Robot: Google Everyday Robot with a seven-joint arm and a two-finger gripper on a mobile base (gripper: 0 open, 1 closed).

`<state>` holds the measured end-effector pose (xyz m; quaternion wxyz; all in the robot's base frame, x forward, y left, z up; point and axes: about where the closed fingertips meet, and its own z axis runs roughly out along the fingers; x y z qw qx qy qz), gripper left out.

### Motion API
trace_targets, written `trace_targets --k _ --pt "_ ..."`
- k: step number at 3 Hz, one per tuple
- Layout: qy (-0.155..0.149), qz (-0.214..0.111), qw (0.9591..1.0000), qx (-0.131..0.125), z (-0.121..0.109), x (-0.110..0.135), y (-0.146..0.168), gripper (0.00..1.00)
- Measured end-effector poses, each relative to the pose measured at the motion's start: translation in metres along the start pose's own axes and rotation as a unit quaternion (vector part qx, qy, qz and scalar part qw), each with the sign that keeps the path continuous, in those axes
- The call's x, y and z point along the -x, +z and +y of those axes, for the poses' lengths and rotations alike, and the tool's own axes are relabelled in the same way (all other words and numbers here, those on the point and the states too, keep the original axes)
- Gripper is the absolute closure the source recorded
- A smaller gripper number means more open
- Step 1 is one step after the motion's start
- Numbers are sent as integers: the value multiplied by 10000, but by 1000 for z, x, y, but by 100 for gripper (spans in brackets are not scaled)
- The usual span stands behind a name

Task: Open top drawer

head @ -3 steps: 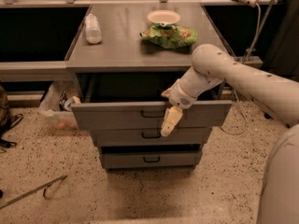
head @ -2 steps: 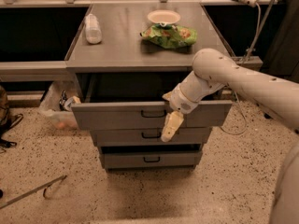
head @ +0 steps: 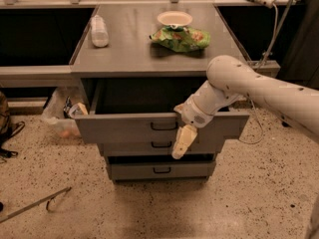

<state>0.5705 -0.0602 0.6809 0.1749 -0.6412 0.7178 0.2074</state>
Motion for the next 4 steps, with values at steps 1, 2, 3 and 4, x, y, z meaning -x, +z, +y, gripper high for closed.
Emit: trace_targets --k 1,2,3,4 --pt "18 20 10000 91 2 1 2 0" --pt "97 -39 9997 230 18 1 -2 0" --pt "362 -347 9985 231 62 11 -20 0" --pt "581 -228 9969 469 92 -17 -7 0"
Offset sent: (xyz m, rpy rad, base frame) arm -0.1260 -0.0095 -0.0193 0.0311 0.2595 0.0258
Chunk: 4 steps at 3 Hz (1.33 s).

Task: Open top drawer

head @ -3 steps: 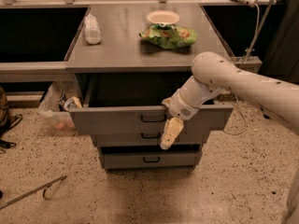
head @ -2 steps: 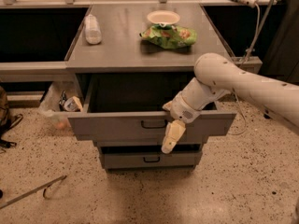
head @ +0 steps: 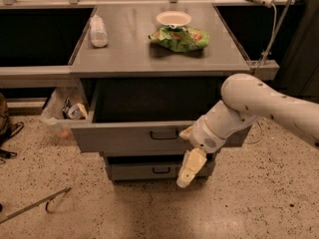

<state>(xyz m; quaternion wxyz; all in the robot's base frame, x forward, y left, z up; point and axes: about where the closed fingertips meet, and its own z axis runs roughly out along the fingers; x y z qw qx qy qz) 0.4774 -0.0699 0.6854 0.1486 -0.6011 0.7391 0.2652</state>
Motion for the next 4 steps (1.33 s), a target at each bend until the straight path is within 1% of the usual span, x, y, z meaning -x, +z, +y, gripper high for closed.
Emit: trace_targets --k 1,2,3,4 --pt "-13 4 10000 8 0 1 1 0" --pt "-404 46 9983 -429 -9 34 -21 0" --pt "-850 140 9931 -801 -16 74 -49 0" --pt "-1017 282 9910 -818 -38 85 -47 0"
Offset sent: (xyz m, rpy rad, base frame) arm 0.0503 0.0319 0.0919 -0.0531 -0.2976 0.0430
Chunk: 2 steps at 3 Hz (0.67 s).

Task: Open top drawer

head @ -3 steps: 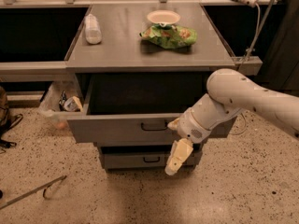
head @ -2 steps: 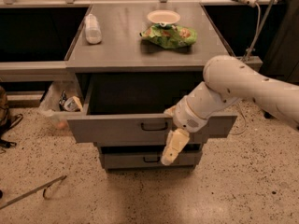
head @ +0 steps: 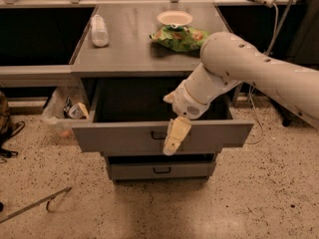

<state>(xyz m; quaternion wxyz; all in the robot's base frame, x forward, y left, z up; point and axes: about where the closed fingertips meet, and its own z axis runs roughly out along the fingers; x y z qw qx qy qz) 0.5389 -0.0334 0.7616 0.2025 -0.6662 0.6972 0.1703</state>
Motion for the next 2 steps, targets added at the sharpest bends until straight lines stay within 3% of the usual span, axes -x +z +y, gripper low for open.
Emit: trace_targets --k 1,2 --pt "178 103 9993 296 -24 -26 29 0" --pt "532 139 9953 802 -27 -64 65 0"
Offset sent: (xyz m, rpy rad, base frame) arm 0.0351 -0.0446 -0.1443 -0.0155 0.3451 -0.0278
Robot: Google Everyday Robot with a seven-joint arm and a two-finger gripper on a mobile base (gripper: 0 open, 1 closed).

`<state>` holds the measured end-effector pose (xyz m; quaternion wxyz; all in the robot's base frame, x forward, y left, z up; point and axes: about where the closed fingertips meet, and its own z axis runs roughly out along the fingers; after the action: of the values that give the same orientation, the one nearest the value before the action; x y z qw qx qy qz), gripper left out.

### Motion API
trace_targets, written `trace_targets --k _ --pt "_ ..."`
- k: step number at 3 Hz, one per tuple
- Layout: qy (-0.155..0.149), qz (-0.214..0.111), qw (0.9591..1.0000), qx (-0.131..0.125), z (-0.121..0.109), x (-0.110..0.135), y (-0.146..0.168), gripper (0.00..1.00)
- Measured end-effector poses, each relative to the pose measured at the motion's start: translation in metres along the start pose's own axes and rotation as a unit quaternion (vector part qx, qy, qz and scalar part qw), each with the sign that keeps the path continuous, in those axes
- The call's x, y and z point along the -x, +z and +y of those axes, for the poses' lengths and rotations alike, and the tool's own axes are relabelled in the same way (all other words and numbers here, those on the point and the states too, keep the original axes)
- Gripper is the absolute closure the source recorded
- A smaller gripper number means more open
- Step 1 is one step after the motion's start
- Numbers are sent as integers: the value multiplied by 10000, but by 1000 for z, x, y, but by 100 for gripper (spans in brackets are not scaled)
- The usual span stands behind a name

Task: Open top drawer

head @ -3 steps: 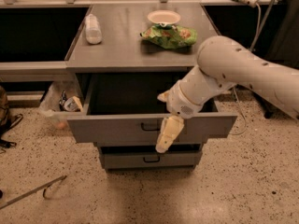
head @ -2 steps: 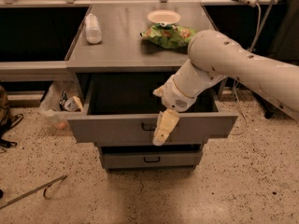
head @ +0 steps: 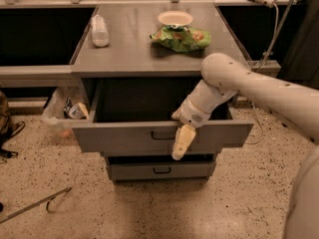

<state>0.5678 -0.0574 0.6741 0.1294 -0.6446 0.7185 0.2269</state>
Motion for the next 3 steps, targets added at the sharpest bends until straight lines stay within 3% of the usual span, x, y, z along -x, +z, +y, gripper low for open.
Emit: trace_targets --k 1,2,3 --pt "112 -29 9995 289 9 -10 7 0" --pt "112 -31 9995 288 10 -8 3 0" --pt "220 -550 9975 387 71 7 -18 0"
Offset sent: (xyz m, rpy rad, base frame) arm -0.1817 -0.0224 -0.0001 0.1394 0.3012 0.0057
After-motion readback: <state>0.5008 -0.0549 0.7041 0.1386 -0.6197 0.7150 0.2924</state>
